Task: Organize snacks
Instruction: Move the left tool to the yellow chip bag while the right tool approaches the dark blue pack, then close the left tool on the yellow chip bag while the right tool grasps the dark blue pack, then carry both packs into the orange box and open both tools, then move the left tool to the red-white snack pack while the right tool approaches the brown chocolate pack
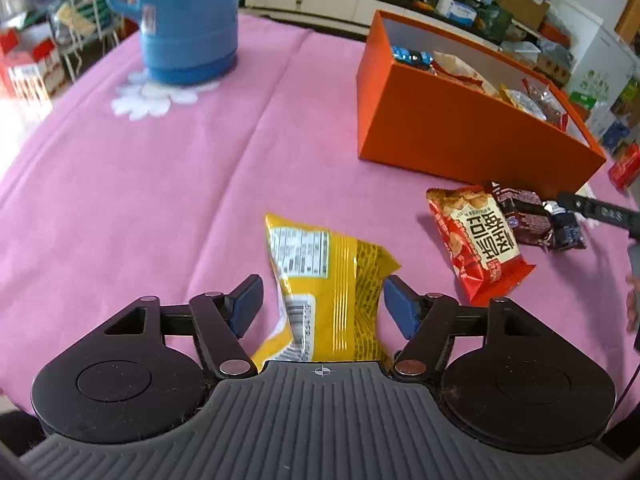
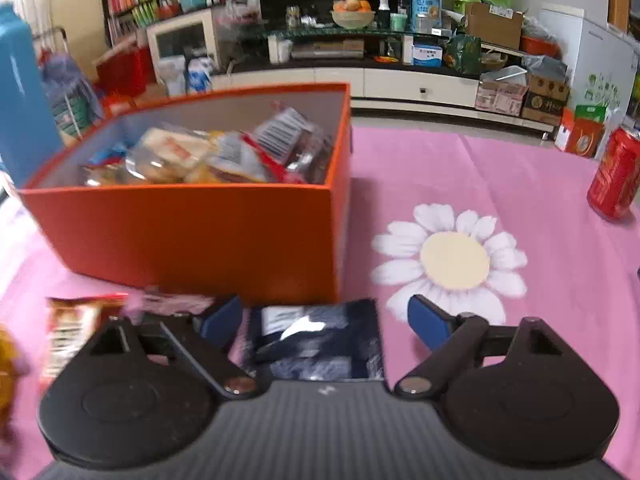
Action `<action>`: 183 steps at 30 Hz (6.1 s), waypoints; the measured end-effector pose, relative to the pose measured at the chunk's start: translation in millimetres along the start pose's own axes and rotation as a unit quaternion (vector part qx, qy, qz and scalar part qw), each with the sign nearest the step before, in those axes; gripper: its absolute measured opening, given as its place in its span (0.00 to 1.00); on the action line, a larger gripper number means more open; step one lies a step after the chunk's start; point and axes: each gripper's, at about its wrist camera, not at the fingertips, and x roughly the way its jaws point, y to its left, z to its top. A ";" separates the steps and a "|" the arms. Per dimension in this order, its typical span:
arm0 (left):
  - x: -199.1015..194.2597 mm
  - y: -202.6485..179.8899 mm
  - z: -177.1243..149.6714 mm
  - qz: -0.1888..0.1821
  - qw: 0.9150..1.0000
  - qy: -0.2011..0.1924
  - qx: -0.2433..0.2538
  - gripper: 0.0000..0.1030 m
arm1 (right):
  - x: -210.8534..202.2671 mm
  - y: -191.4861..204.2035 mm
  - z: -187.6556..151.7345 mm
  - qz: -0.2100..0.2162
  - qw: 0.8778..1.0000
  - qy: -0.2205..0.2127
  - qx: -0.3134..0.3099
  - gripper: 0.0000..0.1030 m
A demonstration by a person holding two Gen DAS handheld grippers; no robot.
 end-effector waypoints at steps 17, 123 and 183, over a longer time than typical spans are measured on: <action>-8.7 -15.4 -6.1 -0.005 0.999 -0.015 0.030 0.58 | -72.5 20.2 -52.8 0.053 0.997 0.007 -0.047 0.89; 14.8 -54.1 142.4 -0.088 0.983 -0.145 0.062 0.67 | -50.6 67.7 73.9 0.044 0.995 -0.093 0.000 0.99; 50.2 -14.2 -7.0 -0.062 0.996 0.031 0.057 0.56 | -54.8 74.4 -78.2 0.031 0.999 0.035 -0.010 0.67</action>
